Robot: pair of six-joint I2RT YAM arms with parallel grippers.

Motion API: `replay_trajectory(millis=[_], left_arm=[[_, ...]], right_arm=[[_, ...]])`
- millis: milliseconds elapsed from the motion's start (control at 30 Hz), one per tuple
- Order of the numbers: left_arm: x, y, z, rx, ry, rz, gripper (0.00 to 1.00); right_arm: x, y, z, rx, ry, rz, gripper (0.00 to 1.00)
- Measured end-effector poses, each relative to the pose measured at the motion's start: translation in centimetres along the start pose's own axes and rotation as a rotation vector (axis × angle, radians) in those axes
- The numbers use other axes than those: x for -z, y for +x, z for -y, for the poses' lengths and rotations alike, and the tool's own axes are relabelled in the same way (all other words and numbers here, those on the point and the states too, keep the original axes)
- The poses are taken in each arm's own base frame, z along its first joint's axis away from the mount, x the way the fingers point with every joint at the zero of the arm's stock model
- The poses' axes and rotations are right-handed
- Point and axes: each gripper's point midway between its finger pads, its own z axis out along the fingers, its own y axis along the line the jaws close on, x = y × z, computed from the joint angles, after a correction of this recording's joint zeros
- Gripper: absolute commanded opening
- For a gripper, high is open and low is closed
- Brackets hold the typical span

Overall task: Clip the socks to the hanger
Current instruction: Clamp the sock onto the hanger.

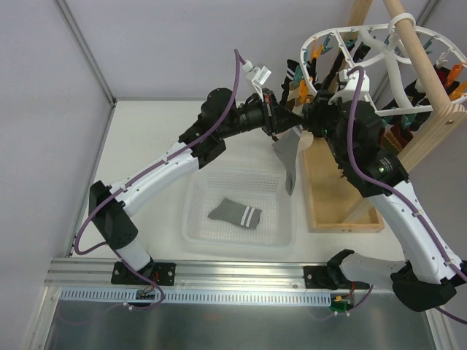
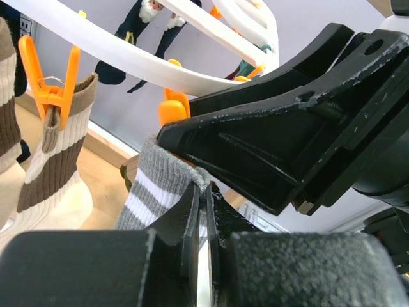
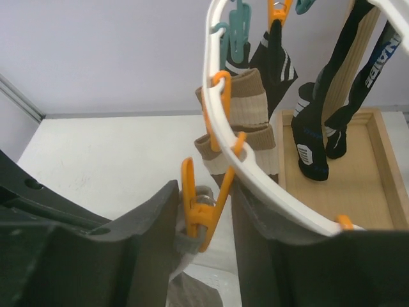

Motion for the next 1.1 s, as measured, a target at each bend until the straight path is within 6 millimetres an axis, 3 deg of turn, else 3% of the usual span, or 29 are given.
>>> replay_trajectory(millis=[67,200,400,567,767,1100], left_arm=[[0.0,0.0,0.0,0.0,-0.001,0.0,0.0],[0.2,0.4,-0.9,0.003,-0.018,-0.003,0.0],[0.5,1.0,-2.5,0.006,-0.053,-0.01,0.0],[0.7,1.1,-3.6,-0.007,-0.08,-0.003,0.0],[1.1,0.4,-4.6,-0.047,-0.097,0.009,0.0],[0.9,-0.2,-5.6,-0.115,-0.106,0.015,0.0]], right_arm=[[-0.1,0.0,-0.1,-0.001,-0.002,-0.003,0.47],[0.0,0.3,-0.3,-0.007,-0.013,-0.014,0.67],[0.6,-0.4,-0.9,-0.033,-0.046,-0.021,0.79],[1.6,-1.7,-1.8,-0.076,-0.097,-0.011,0.82],[3.3,-1.8,-2.3,-0.09,-0.159,-0.037,0.81],[6.1,-0.8,0.4,0.026,-0.118,-0.076,0.81]])
